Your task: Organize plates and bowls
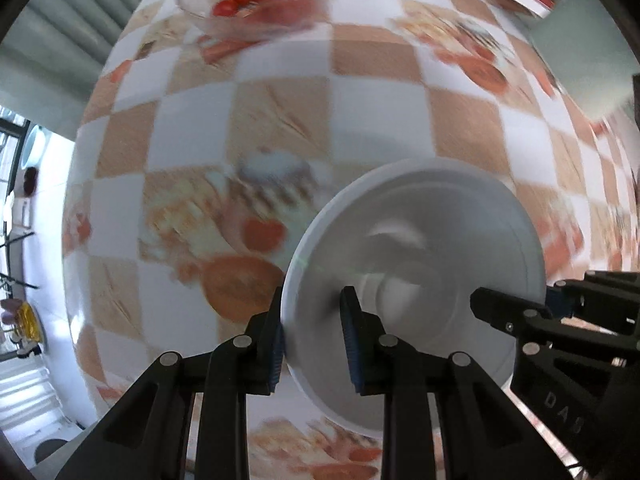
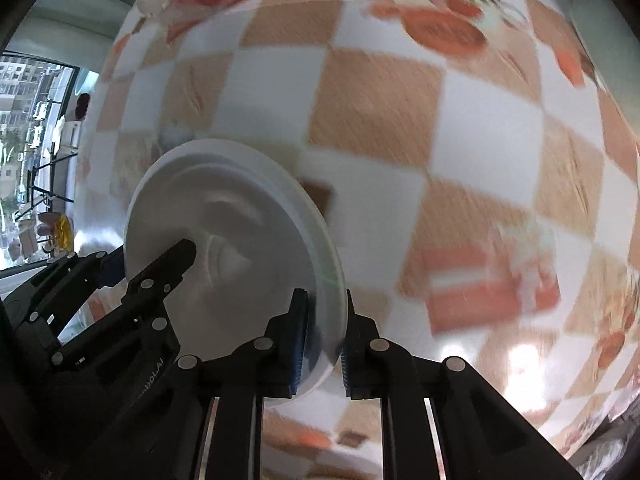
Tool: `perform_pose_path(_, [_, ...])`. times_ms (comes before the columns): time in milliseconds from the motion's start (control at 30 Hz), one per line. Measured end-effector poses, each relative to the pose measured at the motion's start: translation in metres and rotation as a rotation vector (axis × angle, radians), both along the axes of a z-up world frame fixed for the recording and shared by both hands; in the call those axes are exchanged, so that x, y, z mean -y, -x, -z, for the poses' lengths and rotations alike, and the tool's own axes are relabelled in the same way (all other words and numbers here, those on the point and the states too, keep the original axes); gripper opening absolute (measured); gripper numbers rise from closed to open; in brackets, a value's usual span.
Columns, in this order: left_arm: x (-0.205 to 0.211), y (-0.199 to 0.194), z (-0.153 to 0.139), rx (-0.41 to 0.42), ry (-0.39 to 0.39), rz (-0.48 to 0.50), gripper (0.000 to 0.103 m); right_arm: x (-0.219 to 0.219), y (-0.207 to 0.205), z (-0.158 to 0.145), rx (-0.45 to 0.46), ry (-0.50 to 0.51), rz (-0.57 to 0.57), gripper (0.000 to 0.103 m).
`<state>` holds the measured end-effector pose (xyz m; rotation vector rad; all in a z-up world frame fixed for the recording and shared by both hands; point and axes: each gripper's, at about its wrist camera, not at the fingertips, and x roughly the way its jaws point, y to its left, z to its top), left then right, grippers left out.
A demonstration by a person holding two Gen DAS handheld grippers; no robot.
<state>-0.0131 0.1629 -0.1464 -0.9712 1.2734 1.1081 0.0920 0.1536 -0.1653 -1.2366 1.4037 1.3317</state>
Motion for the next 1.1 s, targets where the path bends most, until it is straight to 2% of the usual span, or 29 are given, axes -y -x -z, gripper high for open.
perform_pose_path(400, [0.081, -0.032, 0.006, 0.028, 0.047, 0.069, 0.028, 0.095, -0.028, 0.007, 0.026, 0.039, 0.051, 0.017])
perform_pose_path(700, [0.12, -0.05, 0.012, 0.018, 0.05, 0.074, 0.028, 0.125, -0.032, 0.008, 0.02, 0.043, 0.097, 0.017])
perform_pose_path(733, [0.122, -0.051, 0.011, 0.023, 0.053, 0.069, 0.028, 0.136, -0.051, 0.002, 0.019, 0.042, 0.1, 0.017])
perform_pose_path(833, [0.121, -0.055, 0.004, 0.025, 0.047, 0.068, 0.028, 0.136, -0.047, -0.009, 0.008, 0.043, 0.113, 0.017])
perform_pose_path(900, [0.111, -0.045, -0.013, 0.026, 0.041, 0.071, 0.028, 0.131, -0.059, -0.016, 0.007, 0.039, 0.122, 0.017])
perform_pose_path(1100, [0.111, -0.047, -0.033, 0.033, 0.007, 0.085, 0.028, 0.12, -0.079, -0.033, 0.007, 0.009, 0.137, 0.017])
